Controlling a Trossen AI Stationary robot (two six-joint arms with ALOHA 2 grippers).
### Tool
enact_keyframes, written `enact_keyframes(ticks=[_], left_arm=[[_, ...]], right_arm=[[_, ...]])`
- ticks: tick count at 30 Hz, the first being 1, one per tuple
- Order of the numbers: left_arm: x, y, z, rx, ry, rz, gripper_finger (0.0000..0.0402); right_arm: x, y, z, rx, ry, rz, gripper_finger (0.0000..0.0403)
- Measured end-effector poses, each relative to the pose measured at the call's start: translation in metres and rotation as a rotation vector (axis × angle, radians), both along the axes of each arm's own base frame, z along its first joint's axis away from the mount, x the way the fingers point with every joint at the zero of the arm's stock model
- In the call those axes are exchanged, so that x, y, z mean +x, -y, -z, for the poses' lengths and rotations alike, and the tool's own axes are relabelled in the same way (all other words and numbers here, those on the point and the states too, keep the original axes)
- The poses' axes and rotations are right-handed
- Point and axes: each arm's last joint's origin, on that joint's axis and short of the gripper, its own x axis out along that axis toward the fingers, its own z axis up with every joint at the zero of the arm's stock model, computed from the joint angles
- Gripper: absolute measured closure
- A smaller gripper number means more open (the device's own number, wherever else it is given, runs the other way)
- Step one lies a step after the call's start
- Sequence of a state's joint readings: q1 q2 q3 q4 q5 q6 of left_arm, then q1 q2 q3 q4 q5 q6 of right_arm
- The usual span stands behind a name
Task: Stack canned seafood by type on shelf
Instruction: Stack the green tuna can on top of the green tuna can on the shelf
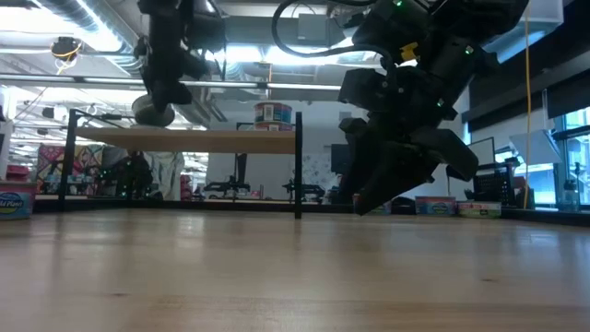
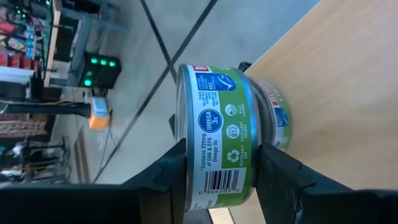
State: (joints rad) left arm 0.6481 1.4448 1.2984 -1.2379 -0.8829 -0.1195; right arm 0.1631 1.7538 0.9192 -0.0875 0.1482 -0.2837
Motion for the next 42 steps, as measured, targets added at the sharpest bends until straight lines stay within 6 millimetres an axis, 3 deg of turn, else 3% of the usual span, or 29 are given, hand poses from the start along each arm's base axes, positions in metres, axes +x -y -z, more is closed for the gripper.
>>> enact_keyframes(ticks=[12,26,42], left_arm=[[-0.007,-0.015,0.005,-0.005,-0.030,-0.051,0.0258],[-0.003,-0.016,0.007,-0.081,0.044,-0.010,0.0166],[-0.008,-0.014,0.007,-0.118,-0.029,0.008,0.0161]], right_arm=[[0.001,0.000,0.000,-0.001,0.007,-0.003,0.0203],[0.001,0.000,0.000,0.001,0.010,-0.001,0.0203],[0.001,0.000,-0.001,0.001,0.010,-0.001,0.0203]])
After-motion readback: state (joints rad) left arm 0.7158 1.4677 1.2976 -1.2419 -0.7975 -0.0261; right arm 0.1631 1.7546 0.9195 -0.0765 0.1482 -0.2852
